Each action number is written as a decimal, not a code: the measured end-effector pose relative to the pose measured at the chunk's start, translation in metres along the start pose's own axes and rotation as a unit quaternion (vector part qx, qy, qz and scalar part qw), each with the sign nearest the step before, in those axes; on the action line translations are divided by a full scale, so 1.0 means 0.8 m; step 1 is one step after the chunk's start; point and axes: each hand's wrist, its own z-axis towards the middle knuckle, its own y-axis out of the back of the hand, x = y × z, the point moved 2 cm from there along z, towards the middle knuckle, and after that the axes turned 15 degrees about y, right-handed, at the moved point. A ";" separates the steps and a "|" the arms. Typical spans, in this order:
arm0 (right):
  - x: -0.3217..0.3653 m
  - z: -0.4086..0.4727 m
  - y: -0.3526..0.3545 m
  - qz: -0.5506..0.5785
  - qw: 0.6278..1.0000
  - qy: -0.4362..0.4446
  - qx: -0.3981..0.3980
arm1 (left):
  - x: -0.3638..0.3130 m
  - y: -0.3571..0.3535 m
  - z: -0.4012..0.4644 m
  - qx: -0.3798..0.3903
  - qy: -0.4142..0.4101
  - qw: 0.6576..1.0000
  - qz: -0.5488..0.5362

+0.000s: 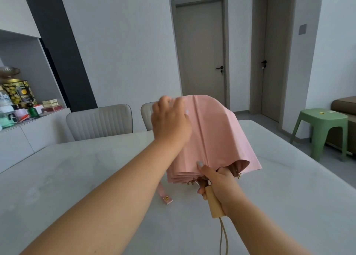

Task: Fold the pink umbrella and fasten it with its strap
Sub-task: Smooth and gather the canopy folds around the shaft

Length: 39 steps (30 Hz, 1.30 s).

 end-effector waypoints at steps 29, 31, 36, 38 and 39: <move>0.019 -0.010 0.001 -0.037 0.995 -0.084 0.043 | 0.063 -0.083 -0.027 0.306 0.397 0.664 -0.556; 0.021 -0.009 0.003 -0.003 0.995 -0.084 0.047 | 0.059 -0.083 -0.029 0.300 0.400 0.667 -0.553; 0.024 -0.013 0.000 0.115 0.986 -0.105 0.054 | 0.056 -0.085 -0.031 0.307 0.391 0.660 -0.564; 0.025 -0.014 0.000 0.123 0.984 -0.105 0.074 | 0.055 -0.084 -0.032 0.314 0.380 0.658 -0.569; 0.026 -0.014 0.001 0.122 0.984 -0.099 0.082 | 0.054 -0.082 -0.034 0.319 0.372 0.659 -0.571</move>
